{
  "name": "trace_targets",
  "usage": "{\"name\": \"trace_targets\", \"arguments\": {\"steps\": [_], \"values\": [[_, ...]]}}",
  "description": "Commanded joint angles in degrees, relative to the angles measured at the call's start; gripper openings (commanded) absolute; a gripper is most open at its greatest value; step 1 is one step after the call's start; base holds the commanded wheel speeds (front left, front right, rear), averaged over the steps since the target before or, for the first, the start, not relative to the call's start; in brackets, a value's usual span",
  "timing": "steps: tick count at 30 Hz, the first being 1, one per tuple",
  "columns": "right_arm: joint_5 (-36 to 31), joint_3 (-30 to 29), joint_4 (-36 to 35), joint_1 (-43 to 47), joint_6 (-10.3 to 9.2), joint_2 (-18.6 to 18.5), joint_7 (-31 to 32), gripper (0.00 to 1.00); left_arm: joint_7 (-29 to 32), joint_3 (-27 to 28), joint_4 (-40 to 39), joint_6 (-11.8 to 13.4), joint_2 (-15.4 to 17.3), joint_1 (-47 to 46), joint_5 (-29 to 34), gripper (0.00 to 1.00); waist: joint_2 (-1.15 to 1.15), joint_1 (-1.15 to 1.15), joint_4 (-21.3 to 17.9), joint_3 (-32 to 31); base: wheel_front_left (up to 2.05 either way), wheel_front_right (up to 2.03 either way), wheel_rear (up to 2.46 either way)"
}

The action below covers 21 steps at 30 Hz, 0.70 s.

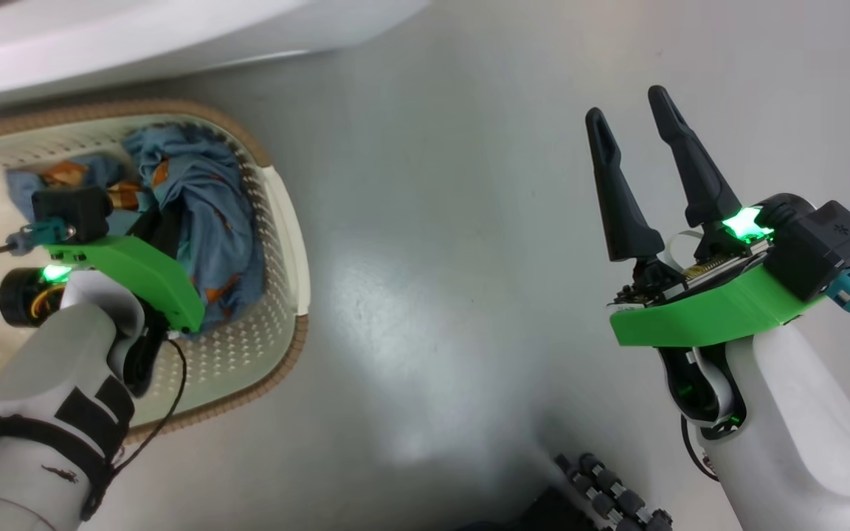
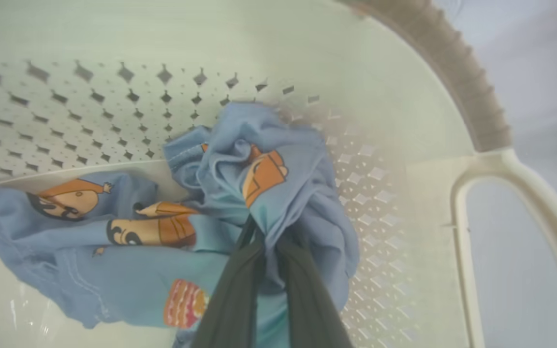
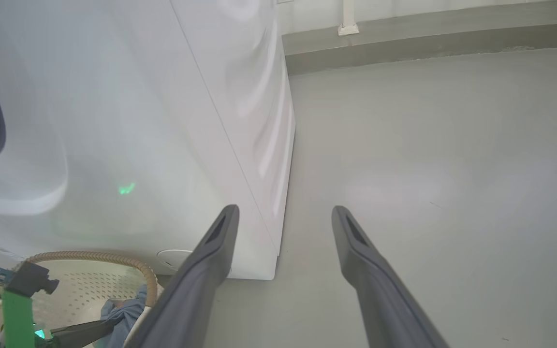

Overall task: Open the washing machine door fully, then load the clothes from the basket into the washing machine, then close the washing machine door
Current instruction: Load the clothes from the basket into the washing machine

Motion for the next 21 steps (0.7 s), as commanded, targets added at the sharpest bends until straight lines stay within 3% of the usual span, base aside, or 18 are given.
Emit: {"name": "trace_targets", "arguments": {"steps": [1,6,21], "values": [[-0.6,0.4,-1.1,2.2,0.42,-0.6,-0.5,0.99,-0.8,1.4,-0.8,0.0,0.8,1.5,-1.0,0.00,0.00,0.00,1.0,-1.6,0.00,0.00,0.00],[-0.7,-0.3,-1.0,2.5,0.42,-1.3,-0.5,0.99,-0.9,5.0,-3.9,0.0,1.2,2.9,0.5,0.00,0.00,0.00,2.4,-4.5,0.00,0.00,0.00],[-0.7,-1.6,0.5,6.3,0.42,-3.5,-0.5,1.00,-0.9,23.8,-12.3,0.0,-1.3,15.7,13.7,0.00,0.00,0.00,5.5,-17.0,0.00,0.00,0.00]]}}
